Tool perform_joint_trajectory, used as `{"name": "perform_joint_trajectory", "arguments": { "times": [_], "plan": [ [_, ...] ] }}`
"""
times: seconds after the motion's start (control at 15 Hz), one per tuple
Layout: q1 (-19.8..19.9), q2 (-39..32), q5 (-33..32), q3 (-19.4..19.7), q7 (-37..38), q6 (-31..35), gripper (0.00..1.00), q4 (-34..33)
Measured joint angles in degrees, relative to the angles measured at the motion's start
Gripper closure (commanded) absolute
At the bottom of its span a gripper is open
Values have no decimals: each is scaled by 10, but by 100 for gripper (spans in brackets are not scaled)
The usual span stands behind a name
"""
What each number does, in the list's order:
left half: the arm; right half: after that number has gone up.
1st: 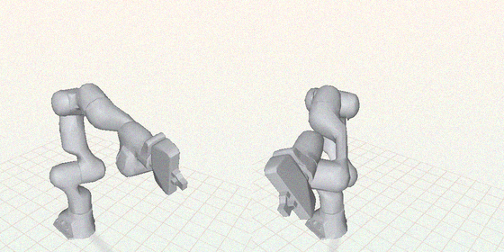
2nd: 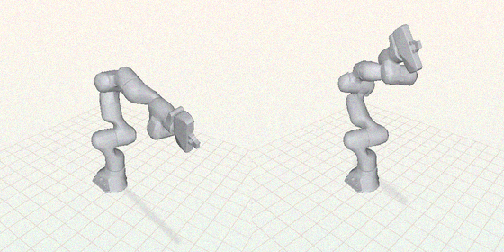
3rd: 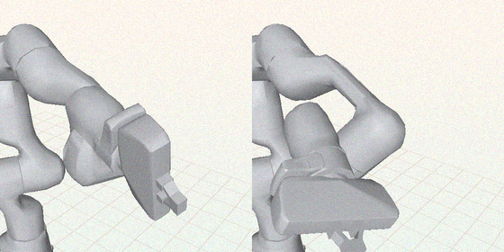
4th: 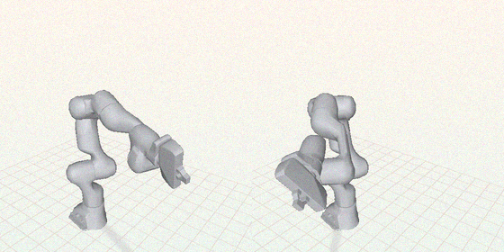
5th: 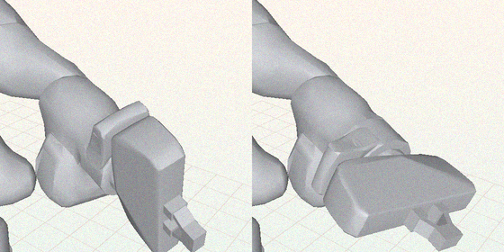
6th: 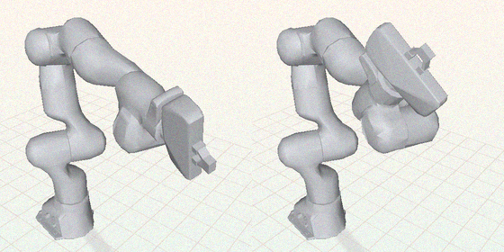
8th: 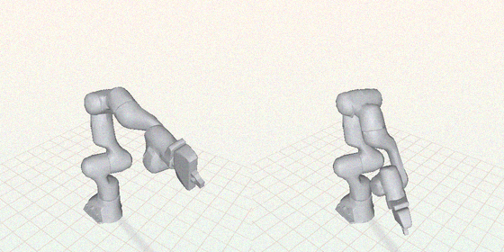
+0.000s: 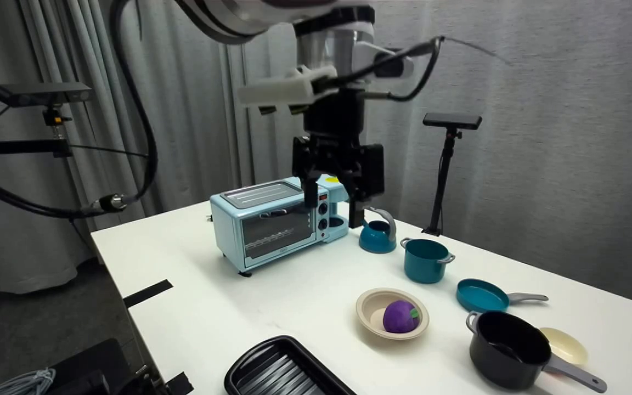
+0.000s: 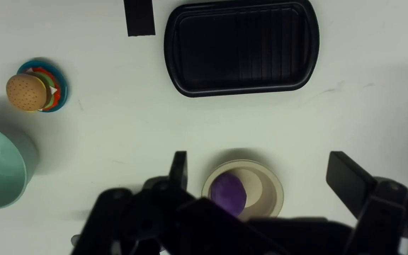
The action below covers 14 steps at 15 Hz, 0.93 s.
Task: Pick the purple object in the bowl and put it on the table
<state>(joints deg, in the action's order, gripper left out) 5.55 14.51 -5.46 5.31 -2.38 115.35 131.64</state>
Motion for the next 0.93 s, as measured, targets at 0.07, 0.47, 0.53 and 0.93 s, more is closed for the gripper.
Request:
{"name": "perform_joint_trajectory", "arguments": {
  "times": [0.07,0.47,0.53,0.93],
  "plan": [
    [0,-31,3,0,0,21,0,-9],
    [-5,-207,25,-6,8,102,0,-91],
    [-5,-228,25,-7,11,104,0,-106],
    [-6,-261,25,-8,11,104,0,-138]
  ]
}}
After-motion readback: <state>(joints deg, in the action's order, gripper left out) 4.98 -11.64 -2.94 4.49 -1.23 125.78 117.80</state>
